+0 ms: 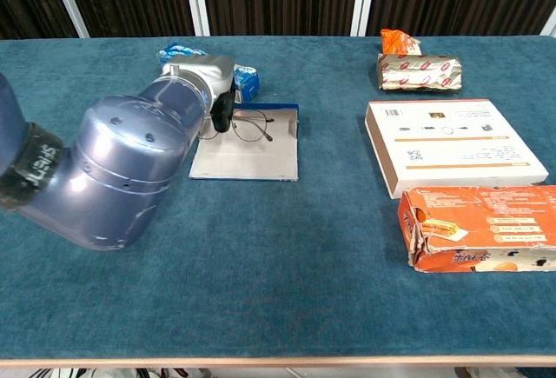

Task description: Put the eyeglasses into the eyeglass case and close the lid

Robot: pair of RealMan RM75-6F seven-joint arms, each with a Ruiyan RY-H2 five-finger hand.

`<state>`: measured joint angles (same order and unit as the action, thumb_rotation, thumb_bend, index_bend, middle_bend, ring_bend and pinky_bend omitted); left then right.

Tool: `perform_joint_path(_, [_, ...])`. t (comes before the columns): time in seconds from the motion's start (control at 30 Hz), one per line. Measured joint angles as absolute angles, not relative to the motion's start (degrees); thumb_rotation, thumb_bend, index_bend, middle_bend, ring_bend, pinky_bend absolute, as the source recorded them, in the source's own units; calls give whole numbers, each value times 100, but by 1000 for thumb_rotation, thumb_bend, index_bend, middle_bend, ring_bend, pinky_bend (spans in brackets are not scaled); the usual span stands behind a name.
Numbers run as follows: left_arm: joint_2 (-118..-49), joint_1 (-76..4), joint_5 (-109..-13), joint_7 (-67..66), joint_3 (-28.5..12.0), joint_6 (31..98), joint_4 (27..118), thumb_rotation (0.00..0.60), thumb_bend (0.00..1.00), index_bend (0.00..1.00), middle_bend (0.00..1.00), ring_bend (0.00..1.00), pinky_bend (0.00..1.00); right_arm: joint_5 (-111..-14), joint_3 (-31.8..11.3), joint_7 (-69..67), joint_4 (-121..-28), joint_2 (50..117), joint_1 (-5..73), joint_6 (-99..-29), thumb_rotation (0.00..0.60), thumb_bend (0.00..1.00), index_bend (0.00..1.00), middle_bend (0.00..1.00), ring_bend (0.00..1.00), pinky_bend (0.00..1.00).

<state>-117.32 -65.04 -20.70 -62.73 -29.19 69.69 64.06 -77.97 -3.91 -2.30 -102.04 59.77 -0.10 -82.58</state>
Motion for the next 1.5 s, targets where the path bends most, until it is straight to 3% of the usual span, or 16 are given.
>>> perform_joint_path(1.5, [-12818,-7123,-2559,-5447,-3556,6624,4324,600,478,611,147,0,0,-7724,-392,-338,-10275,5899,-30,-8209,600,205,77,35,124,161])
